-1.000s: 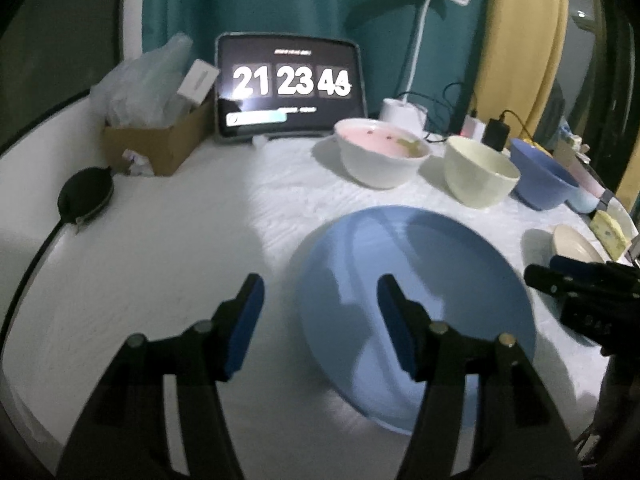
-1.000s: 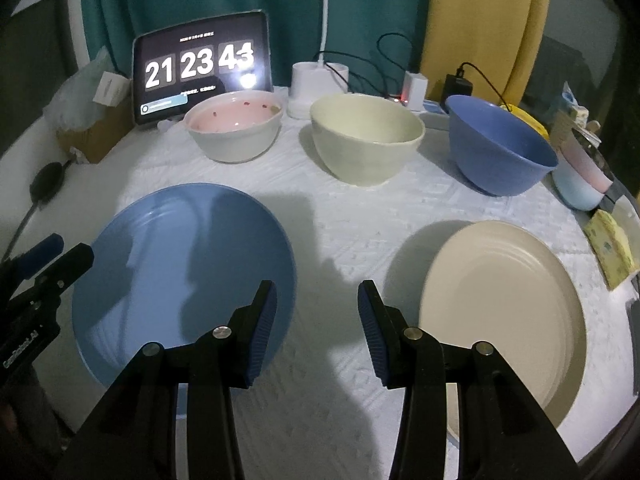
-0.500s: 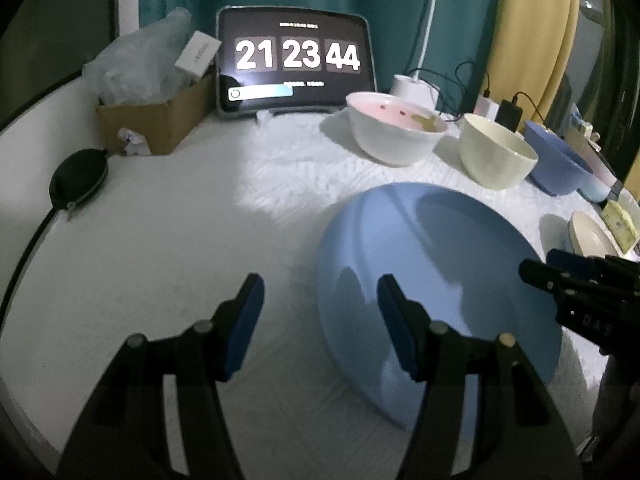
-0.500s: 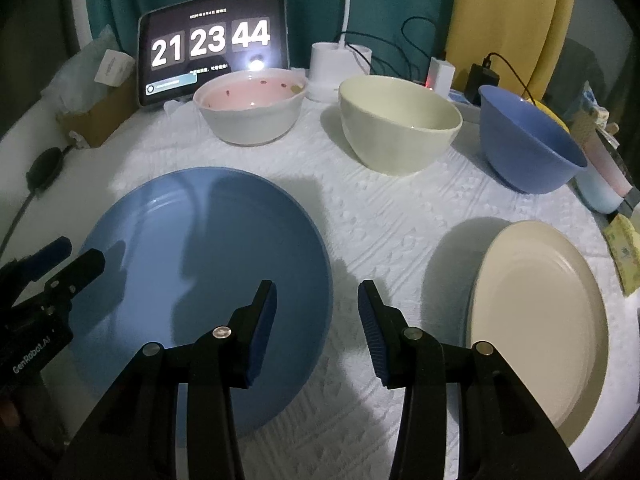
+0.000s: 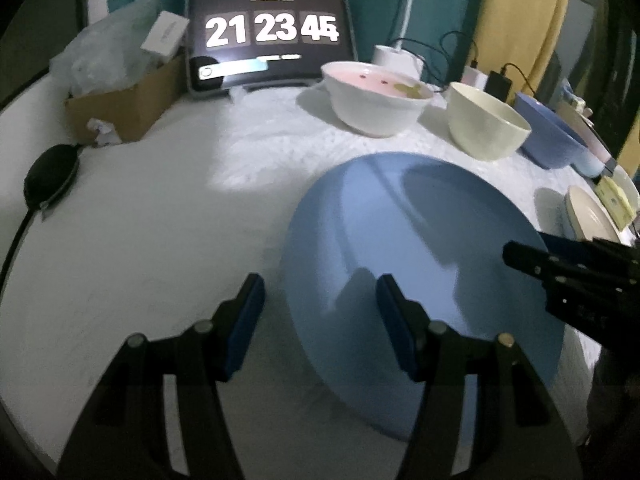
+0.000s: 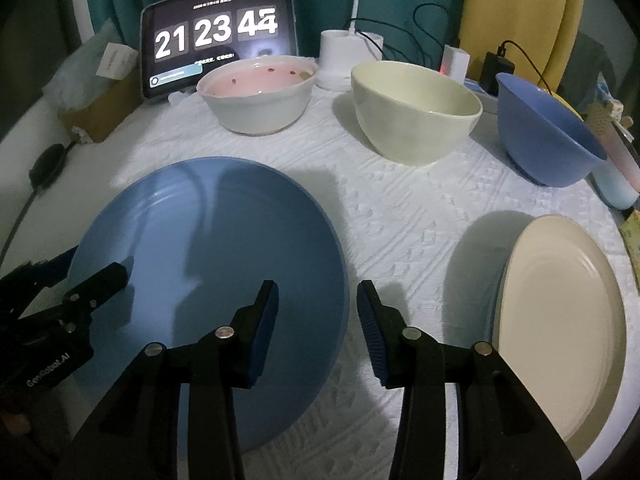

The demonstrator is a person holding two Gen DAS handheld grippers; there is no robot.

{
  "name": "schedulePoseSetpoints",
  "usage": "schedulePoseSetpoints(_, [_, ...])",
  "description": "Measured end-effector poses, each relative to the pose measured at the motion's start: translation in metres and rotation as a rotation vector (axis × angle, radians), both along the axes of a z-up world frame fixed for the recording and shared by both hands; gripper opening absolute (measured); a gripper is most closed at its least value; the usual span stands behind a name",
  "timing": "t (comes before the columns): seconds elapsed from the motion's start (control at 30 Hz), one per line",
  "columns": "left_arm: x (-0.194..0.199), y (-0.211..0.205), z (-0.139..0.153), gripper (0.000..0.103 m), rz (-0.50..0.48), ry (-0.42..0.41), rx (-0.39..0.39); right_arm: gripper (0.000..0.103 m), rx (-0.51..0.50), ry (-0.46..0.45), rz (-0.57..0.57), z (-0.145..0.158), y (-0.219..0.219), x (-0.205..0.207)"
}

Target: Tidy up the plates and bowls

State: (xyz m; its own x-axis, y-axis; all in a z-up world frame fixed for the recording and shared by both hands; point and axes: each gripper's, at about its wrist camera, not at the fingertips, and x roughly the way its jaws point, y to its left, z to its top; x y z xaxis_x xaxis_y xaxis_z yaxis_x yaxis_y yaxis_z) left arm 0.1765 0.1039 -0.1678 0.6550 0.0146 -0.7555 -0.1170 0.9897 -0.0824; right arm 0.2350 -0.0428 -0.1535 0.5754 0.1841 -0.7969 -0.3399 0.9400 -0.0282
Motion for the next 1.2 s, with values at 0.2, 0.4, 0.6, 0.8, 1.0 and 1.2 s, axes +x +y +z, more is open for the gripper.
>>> schedulePoseSetpoints(0.2, [0.000,-0.005,0.001,0.049,-0.027,-0.003,0.011,0.031,-0.015,-0.016,0.002,0.002,0.001,-0.002])
schedulePoseSetpoints(0.4, [-0.001,-0.004,0.001,0.047,-0.021,-0.005,-0.006,0.030,-0.017,-0.028,0.007,0.006,0.000,-0.006])
schedulePoseSetpoints(0.6, [-0.006,-0.013,0.004,0.047,-0.037,-0.013,-0.017,0.030,-0.015,-0.054,-0.012,0.014,-0.006,-0.011])
schedulePoseSetpoints(0.8, [-0.011,-0.021,0.012,0.047,-0.050,-0.029,-0.015,0.030,-0.007,-0.067,-0.025,0.021,-0.015,-0.014])
schedulePoseSetpoints(1.0, [-0.013,-0.028,0.021,0.047,-0.056,-0.039,-0.009,0.030,0.007,-0.085,-0.032,0.028,-0.023,-0.019])
schedulePoseSetpoints(1.2, [-0.014,-0.037,0.030,0.047,-0.068,-0.055,-0.002,0.030,0.020,-0.113,-0.040,0.040,-0.033,-0.024])
